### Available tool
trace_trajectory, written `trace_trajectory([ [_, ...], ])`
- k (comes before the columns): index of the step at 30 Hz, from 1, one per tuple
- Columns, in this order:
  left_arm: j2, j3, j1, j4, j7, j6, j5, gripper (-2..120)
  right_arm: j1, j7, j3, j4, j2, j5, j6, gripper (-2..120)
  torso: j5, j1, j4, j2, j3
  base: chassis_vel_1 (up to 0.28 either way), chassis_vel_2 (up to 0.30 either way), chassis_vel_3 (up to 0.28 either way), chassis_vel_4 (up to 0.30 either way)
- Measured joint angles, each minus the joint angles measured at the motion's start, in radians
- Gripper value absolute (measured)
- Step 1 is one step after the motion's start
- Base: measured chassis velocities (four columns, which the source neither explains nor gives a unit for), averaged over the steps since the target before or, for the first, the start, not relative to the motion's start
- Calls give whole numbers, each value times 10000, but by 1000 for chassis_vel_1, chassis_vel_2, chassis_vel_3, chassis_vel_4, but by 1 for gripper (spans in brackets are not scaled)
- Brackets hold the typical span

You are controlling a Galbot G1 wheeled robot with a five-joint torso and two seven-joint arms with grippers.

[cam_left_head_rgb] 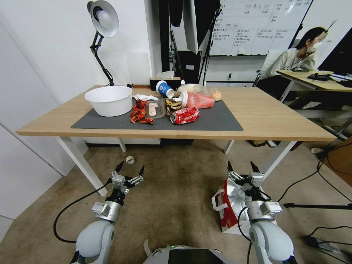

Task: Pick up the food delivery bag from the floor and place it on the table.

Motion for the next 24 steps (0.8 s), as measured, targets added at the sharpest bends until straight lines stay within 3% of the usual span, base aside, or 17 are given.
trace_trajectory([
  [24, -15, 61, -68, 164, 21, 20, -2, 100, 122, 79, -14, -178, -121, -7, -187, 100, -1, -217, 0, -954, -739, 0, 0, 0, 0],
])
